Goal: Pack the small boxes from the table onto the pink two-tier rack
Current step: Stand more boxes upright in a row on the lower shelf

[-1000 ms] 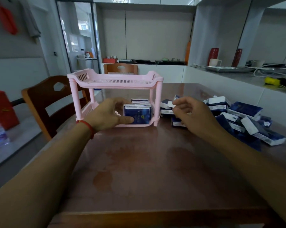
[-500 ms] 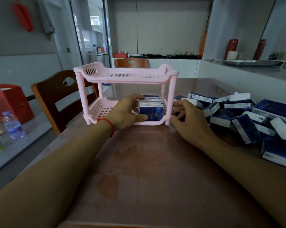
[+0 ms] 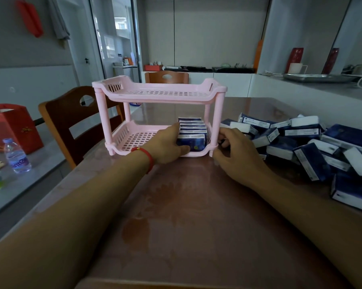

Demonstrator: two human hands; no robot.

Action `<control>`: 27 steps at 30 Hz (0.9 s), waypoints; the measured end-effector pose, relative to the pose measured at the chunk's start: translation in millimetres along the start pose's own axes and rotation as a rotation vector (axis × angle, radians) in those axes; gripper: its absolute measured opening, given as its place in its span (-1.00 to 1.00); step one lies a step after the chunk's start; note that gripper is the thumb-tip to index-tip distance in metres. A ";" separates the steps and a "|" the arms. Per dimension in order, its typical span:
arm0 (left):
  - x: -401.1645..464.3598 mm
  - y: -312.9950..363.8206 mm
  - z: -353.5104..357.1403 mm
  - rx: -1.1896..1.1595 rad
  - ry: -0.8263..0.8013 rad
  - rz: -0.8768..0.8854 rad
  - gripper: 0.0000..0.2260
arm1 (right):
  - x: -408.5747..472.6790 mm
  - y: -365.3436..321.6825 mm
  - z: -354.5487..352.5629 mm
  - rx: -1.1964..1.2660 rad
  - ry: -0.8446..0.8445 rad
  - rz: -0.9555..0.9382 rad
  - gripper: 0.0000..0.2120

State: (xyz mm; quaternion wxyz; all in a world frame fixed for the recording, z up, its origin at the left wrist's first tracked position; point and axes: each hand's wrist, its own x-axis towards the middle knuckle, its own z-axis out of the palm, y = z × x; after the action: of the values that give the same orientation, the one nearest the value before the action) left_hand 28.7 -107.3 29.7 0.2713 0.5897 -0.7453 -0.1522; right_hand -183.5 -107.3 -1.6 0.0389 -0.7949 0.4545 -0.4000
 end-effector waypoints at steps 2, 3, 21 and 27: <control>-0.6 2.4 1.7 0.046 0.008 0.009 -0.38 | -0.8 -1.4 0.3 -0.006 -0.009 -0.009 -0.60; -1.3 3.7 2.3 0.050 0.017 0.006 -0.37 | -1.0 -1.9 0.1 -0.009 -0.010 -0.011 -0.60; -17.2 -23.9 -42.8 0.075 0.356 -0.051 -0.76 | -6.3 -2.8 -5.1 0.037 0.004 -0.006 -0.58; -17.9 -32.9 -39.6 0.120 0.435 -0.146 -0.74 | -5.6 -2.8 -3.8 0.016 0.000 0.013 -0.58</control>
State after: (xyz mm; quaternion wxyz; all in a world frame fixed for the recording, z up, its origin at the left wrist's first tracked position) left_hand 80.8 -94.8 39.6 0.3782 0.6759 -0.6325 0.0037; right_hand -185.6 -100.3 -1.3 0.0476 -0.7916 0.4563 -0.4035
